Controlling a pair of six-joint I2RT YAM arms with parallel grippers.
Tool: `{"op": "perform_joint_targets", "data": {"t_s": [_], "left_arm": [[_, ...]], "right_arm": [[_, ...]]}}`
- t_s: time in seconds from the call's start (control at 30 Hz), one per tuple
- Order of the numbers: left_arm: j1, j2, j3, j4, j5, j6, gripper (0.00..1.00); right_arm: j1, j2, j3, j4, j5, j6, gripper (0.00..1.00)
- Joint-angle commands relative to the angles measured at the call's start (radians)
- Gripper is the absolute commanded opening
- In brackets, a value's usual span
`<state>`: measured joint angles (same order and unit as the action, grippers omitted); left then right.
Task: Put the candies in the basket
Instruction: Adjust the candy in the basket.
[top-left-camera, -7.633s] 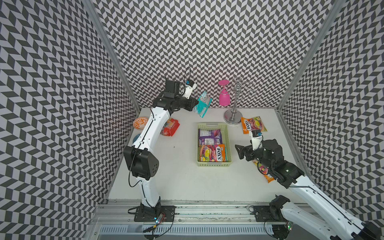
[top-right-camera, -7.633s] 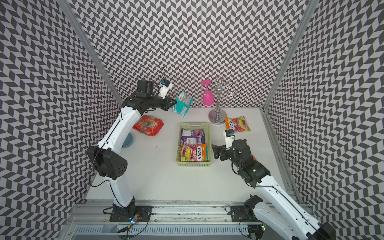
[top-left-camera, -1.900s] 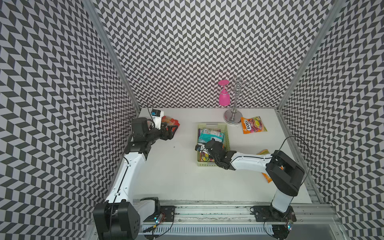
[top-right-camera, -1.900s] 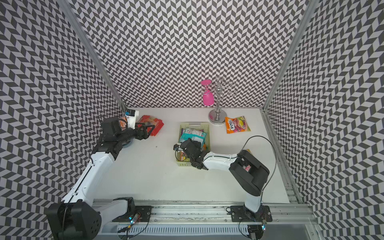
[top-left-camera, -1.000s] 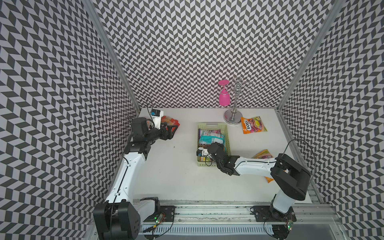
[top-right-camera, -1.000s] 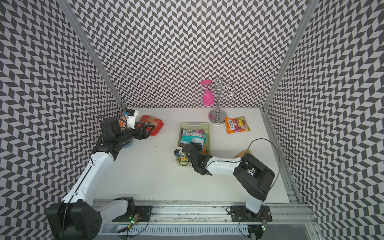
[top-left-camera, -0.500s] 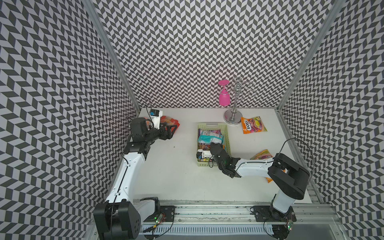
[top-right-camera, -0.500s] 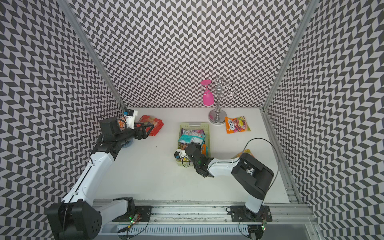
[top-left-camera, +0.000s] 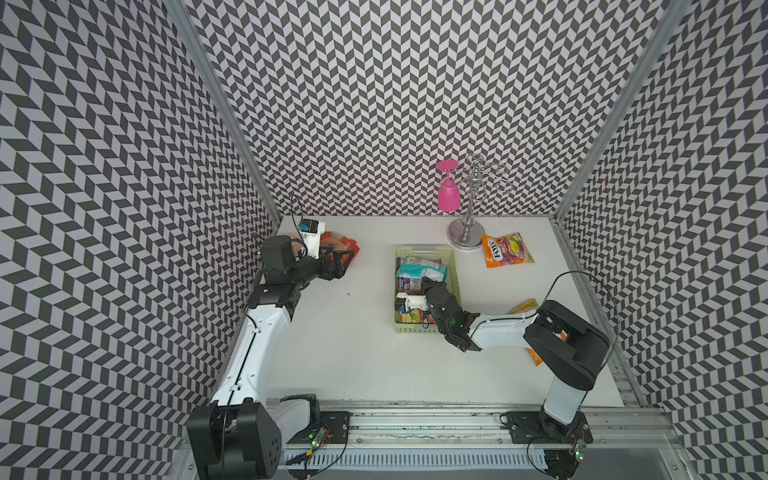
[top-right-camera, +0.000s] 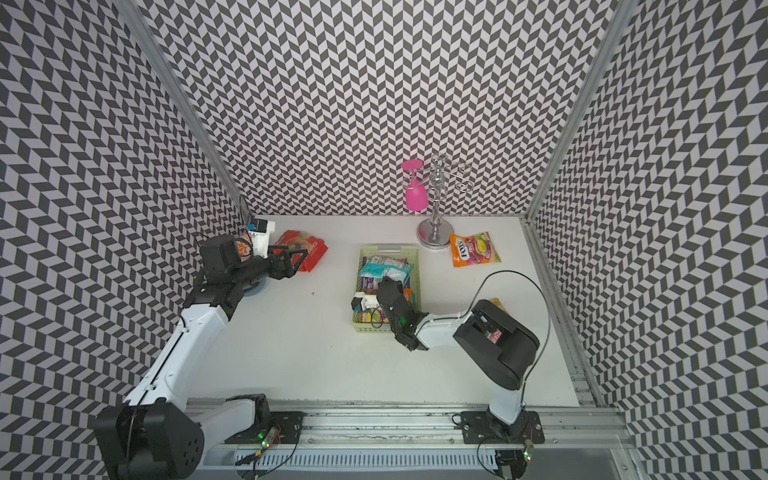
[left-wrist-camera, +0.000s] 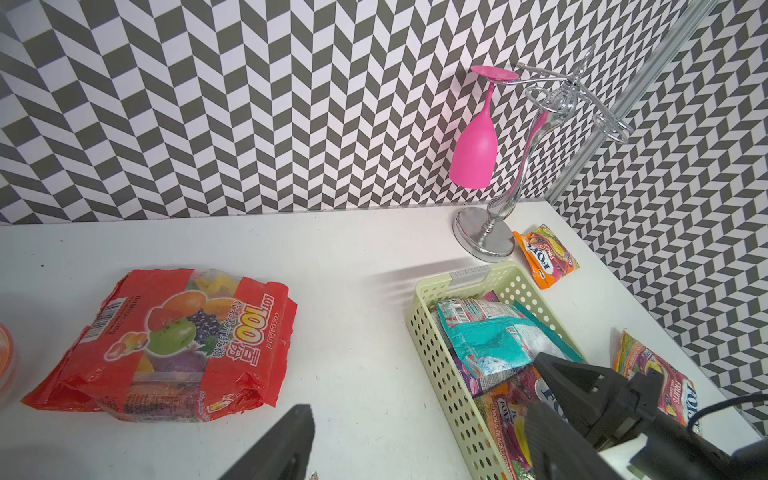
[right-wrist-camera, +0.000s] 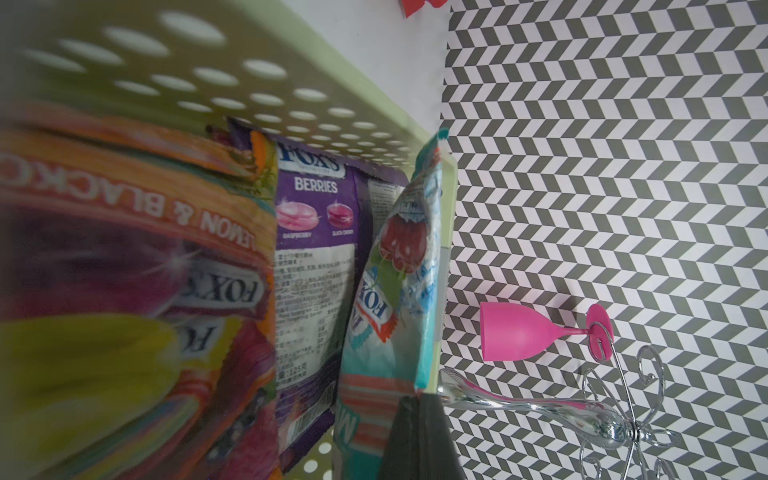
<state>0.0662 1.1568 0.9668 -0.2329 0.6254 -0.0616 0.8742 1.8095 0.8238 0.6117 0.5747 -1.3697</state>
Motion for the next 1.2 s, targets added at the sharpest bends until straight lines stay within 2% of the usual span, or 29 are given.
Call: {"op": "perform_joint_targets", "data": {"t_s": [0.0,0.2,0.37,0.53,0.63,0.73,0.77,0.8,0.87,0.93,0.97,1.03,1.17], "left_arm": [[0.007,-0.012,-0.005,0.022,0.016,-0.001,0.84],[0.008,-0.014,-0.003,0.020,0.014,0.001,0.84],[0.012,-0.015,-0.009,0.023,0.016,-0.002,0.84],[0.017,-0.018,-0.009,0.025,0.019,-0.007,0.84],[0.017,-0.019,-0.010,0.025,0.019,-0.004,0.84],[0.017,-0.018,-0.010,0.026,0.022,-0.006,0.84],[0.017,-0.019,-0.008,0.026,0.022,-0.006,0.84],[0.017,-0.019,-0.008,0.023,0.022,-0.005,0.84],[0.017,-0.020,-0.008,0.024,0.022,-0.003,0.84],[0.018,-0.018,-0.010,0.024,0.021,-0.004,0.84],[0.018,-0.018,-0.010,0.024,0.021,-0.004,0.84],[0.018,-0.017,-0.011,0.025,0.022,-0.004,0.84],[0.017,-0.014,-0.009,0.027,0.025,-0.005,0.84]], "right_arm": [[0.017,-0.014,0.016,0.061,-0.040,0.009,0.00],[0.065,-0.125,-0.023,0.071,-0.062,-0.028,0.00],[0.058,-0.224,-0.048,0.053,-0.102,-0.030,0.00],[-0.012,-0.249,0.096,-0.214,-0.192,0.062,0.00],[-0.041,-0.250,0.157,-0.306,-0.239,0.099,0.00],[-0.046,-0.232,0.238,-0.441,-0.246,0.174,0.00],[-0.046,-0.228,0.273,-0.511,-0.267,0.233,0.06],[-0.046,-0.226,0.298,-0.560,-0.288,0.291,0.16],[-0.043,-0.228,0.342,-0.658,-0.332,0.428,0.50],[-0.030,-0.235,0.357,-0.699,-0.366,0.571,0.69],[-0.026,-0.238,0.355,-0.713,-0.388,0.631,0.75],[0.000,-0.235,0.346,-0.727,-0.382,0.716,0.79],[0.061,-0.156,0.382,-0.796,-0.228,0.875,0.80]]}}
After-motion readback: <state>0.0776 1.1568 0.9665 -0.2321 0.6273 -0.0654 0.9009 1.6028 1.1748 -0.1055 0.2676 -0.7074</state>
